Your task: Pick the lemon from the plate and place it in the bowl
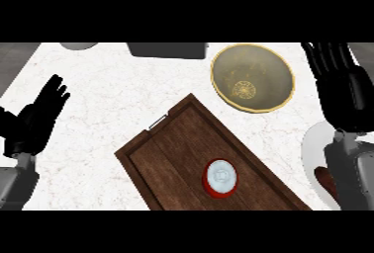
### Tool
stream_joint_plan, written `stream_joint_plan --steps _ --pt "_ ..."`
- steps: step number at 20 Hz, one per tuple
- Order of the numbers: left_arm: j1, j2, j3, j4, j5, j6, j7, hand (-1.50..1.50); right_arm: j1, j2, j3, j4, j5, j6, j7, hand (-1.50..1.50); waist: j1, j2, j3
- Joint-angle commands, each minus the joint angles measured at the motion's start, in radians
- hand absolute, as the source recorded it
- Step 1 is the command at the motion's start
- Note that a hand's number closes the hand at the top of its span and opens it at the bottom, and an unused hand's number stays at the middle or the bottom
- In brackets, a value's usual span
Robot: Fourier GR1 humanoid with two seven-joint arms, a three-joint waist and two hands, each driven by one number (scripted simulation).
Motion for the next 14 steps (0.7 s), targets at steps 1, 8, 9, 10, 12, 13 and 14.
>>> stream_joint_plan --steps 1,8,9,10,12,13,14 --pt "0.055 0.033 0.062 -0.090 0.007 0.020 -0.006 0.00 0.063 -0.002 0.057 -0.068 -0.053 0.140 -0.048 -1.50 -0.043 0.019 0.003" --pt "0.016 0.024 0.114 -0.070 -0.023 0.069 -0.140 0.00 0.196 -0.234 0.140 -0.308 0.198 0.347 -0.242 -1.50 -0.139 -0.012 0.004" --pt "0.035 0.005 0.108 -0.099 -0.021 0.076 -0.153 0.00 0.309 -0.184 0.099 -0.351 0.174 0.299 -0.326 -1.50 -0.140 -0.006 0.008" --pt "0.034 0.021 0.127 -0.093 -0.014 0.063 -0.162 0.00 0.361 -0.191 0.062 -0.347 0.179 0.315 -0.436 -1.50 -0.133 0.004 0.009" --pt "0.040 0.014 0.125 -0.103 -0.024 0.081 -0.158 0.00 0.484 -0.210 0.076 -0.400 0.237 0.347 -0.576 -1.50 -0.141 0.004 0.009" --pt "0.050 0.015 0.125 -0.124 -0.025 0.083 -0.160 0.00 0.552 -0.224 0.071 -0.414 0.263 0.359 -0.637 -1.50 -0.140 0.002 0.010" --pt "0.057 0.022 0.143 -0.116 -0.013 0.076 -0.165 0.00 0.602 -0.249 0.039 -0.416 0.280 0.371 -0.706 -1.50 -0.143 0.003 0.009"
